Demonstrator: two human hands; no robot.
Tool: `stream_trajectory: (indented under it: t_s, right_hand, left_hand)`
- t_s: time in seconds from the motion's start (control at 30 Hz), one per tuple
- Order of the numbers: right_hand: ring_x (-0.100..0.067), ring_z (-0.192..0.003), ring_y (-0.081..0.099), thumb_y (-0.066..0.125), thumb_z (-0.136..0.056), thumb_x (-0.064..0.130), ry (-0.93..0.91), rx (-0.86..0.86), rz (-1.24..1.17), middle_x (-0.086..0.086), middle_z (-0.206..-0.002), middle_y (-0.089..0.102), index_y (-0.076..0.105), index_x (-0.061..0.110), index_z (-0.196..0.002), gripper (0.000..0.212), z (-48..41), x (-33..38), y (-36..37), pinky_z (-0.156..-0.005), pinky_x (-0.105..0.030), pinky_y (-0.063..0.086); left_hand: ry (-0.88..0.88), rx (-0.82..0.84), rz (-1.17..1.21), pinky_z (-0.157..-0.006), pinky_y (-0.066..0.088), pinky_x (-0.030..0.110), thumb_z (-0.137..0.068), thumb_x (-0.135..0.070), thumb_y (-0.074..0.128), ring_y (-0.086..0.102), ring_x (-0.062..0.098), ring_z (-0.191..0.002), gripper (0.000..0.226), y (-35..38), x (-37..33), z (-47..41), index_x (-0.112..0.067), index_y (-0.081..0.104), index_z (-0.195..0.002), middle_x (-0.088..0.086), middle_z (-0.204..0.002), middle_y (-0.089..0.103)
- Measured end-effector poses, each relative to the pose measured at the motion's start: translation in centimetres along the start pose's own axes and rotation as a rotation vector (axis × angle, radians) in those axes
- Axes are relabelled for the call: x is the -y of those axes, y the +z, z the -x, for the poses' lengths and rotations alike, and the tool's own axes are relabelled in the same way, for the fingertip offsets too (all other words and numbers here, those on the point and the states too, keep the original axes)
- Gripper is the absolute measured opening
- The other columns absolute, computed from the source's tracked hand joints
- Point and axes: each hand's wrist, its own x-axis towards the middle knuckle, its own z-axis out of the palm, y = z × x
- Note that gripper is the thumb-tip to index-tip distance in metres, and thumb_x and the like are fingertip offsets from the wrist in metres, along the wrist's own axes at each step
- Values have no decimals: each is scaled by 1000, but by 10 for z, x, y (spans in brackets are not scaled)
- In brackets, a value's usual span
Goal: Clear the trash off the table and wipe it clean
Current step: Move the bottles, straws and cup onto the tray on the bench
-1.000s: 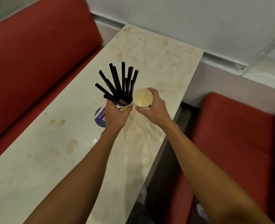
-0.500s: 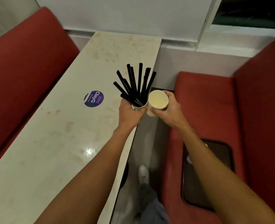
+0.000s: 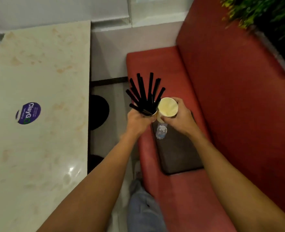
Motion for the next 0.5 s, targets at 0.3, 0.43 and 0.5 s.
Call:
stream_trajectory:
  t_s: [0.3,0.43,0.5]
  right_hand:
    - [-13,-117,55,91,-77,29,178,-76,46,7,-132,56,44,22,-146,84,-58,-101,-36,-83,-17,42]
    - [-12,-115,54,91,-77,26,265,-94,37,7,-131,56,43,21,-147,85,-93,-146,-30,-82,-15,43]
    - [-11,-114,52,90,-78,24,299,-98,39,9,-128,54,43,22,-147,85,-107,-168,-24,-72,-4,38]
  left_hand:
    - [48,251,-19,-75,51,8,-77,-24,93,68,-11,-88,32,105,29,-86,-21,76,-104,-15,-96,75]
    - [36,384,-123,-74,54,13,-71,-32,95,70,-6,-89,44,143,62,-134,-23,73,-108,-14,-98,74]
    - [2,457,-163,-72,56,16,-69,-33,94,71,-3,-88,44,159,78,-155,-25,71,-105,-13,-96,75]
